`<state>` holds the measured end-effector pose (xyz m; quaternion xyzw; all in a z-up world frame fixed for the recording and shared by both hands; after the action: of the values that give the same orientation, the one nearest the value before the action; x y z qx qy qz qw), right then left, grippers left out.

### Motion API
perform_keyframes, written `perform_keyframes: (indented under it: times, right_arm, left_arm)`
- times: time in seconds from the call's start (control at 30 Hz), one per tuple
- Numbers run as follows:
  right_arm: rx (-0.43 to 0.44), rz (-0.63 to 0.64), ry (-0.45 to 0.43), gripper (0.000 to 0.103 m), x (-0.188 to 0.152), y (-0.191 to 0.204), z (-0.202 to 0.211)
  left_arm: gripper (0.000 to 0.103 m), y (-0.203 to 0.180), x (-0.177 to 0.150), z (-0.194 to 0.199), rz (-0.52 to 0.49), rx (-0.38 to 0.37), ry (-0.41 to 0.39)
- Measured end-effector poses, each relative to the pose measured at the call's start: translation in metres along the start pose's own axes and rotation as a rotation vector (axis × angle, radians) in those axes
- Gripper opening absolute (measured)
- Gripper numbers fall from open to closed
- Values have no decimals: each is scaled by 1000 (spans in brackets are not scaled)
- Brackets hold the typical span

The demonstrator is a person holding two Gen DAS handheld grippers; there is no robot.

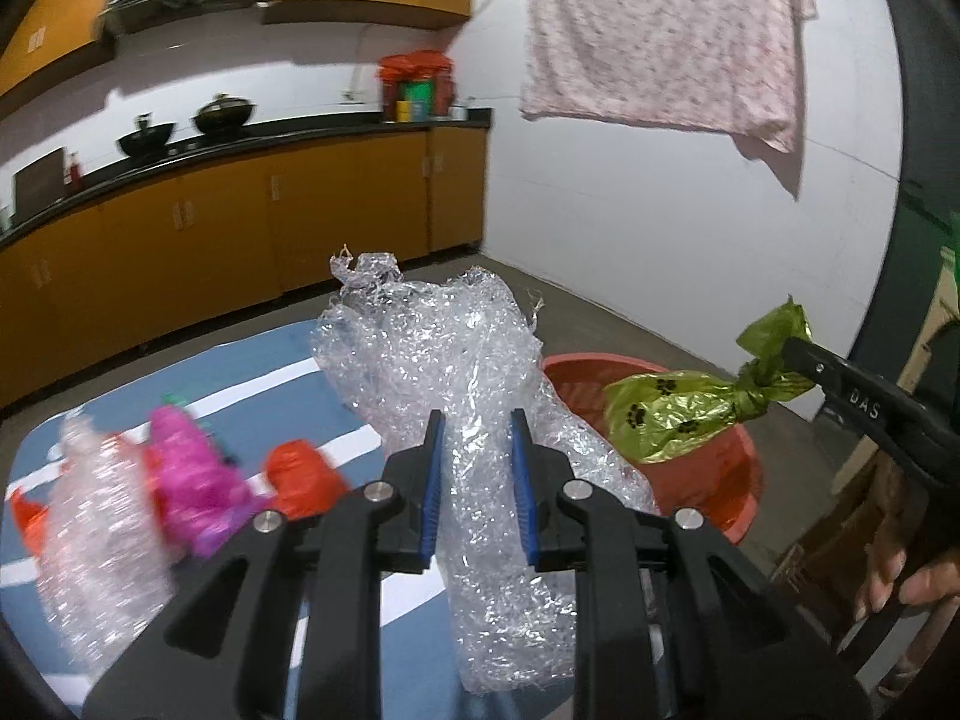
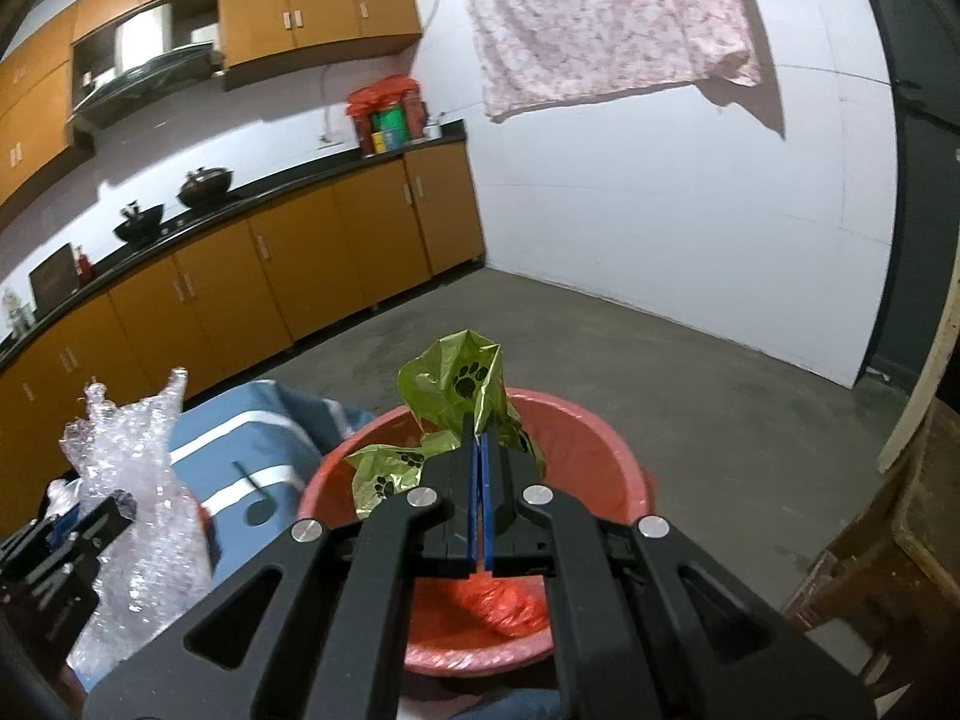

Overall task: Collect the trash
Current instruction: 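Carry the bubble wrap and green bag to the basket and release both, then grasp the bubble wrap bundle with the left tool and lift it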

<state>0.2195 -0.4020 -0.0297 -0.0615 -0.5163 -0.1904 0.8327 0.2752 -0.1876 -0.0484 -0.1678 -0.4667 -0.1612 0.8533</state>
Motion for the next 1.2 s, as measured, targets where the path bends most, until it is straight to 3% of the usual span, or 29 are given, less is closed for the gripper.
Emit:
perform_keyframes:
  times: [0.47,0.7,0.83,0.9,0.97,1.07,1.2]
  right_arm:
    - [-15,-48,4,1,-2,-20,-34]
    - [47,-92,28,6,-6,-24,-37]
    - [42,-100,35,18,-10,-24,-33]
    - [32,-98,32,28,-12,-24,-28]
    - [17,-90,21,48,-13,-23,-20]
    - [9,-76,1,70,-13,-20,-11]
    - [23,-39,-13,85,-17,-4,-3]
  left_arm:
    - [22,-42,-17,-74,-34,-98,98]
    - [43,-41,-16,-82,-24,-94,101]
    - [50,-30,-14,-80,8,-78,105]
    - [53,-22,-13,-74,23,-61,104]
    - [57,-14,-13,-66,31,-42,97]
    - [66,1,-14,-46,42,2,74]
    - [71,21,-19,-15,58,61,47]
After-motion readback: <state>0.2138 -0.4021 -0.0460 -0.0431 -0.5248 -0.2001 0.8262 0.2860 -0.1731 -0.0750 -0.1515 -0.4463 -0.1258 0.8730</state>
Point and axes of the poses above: each gripper's, at about its wrist camera, not at the fingertips, and z roughly against the way its jaws point, y to its left, x to its top, the point moved 3 cm from there along -z, roughly the way its jaws point, and after that the axes turned 7 degrees about z, right-handed, at the moved point
